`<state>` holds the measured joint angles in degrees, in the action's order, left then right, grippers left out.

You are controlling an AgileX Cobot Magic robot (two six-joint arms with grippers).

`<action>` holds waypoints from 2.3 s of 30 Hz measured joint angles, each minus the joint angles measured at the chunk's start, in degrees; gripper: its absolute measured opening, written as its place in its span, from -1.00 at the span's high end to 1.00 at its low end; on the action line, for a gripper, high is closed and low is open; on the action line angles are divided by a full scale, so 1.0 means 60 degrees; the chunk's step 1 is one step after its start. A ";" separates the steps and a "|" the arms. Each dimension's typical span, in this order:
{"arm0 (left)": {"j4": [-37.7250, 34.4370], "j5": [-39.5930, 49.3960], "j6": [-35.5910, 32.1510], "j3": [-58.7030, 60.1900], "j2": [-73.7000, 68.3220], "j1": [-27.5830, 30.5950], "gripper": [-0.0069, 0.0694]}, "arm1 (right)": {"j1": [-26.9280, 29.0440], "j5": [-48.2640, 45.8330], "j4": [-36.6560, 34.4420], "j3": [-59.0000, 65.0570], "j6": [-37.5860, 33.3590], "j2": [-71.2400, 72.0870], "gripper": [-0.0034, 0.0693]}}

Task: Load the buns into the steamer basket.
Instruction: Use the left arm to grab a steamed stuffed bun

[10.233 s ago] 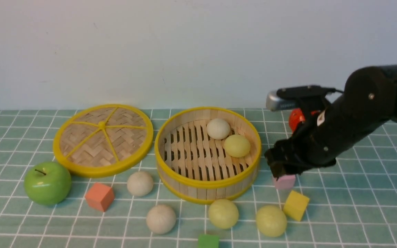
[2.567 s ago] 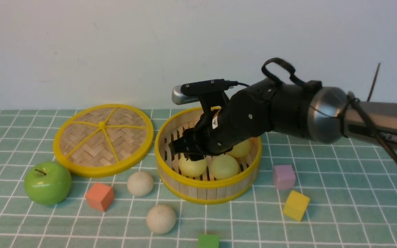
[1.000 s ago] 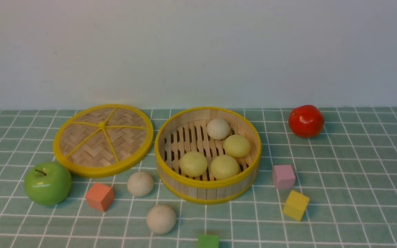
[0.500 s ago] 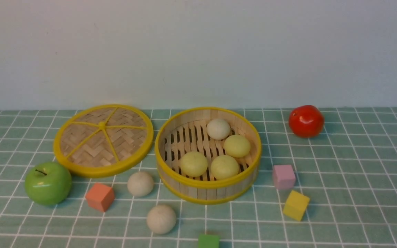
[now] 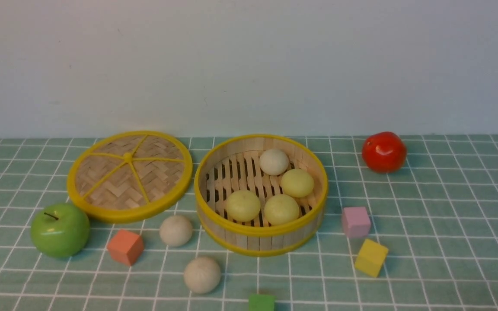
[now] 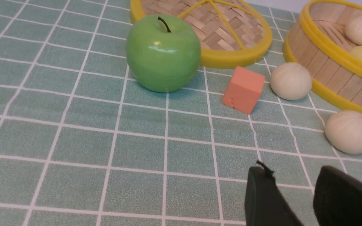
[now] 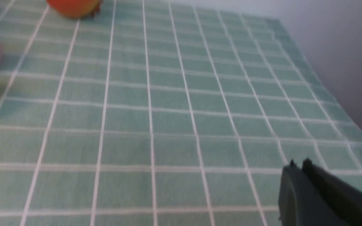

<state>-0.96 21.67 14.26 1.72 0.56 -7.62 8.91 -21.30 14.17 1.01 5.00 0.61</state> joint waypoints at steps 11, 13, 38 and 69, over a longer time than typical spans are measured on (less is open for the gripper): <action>0.0000 0.0000 0.0000 0.0000 0.0000 0.0000 0.19 | 0.0358 -0.0088 -0.1322 -0.0009 -0.0352 0.0000 0.82; 0.0000 0.0000 0.0000 0.0000 0.0000 0.0000 0.19 | 0.0277 -0.0107 -0.1477 -0.0009 -0.0772 0.0000 0.82; 0.0000 0.0000 0.0000 0.0000 0.0000 0.0000 0.19 | 0.0212 -0.0132 -0.1584 -0.0015 -0.1147 0.0004 0.76; 0.0000 0.0000 0.0000 0.0000 0.0000 0.0000 0.19 | 0.0212 -0.0132 -0.1602 -0.0019 -0.1154 0.0004 0.66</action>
<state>-0.96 21.67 14.26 1.72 0.56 -7.62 10.19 -22.10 4.56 0.90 -1.93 0.63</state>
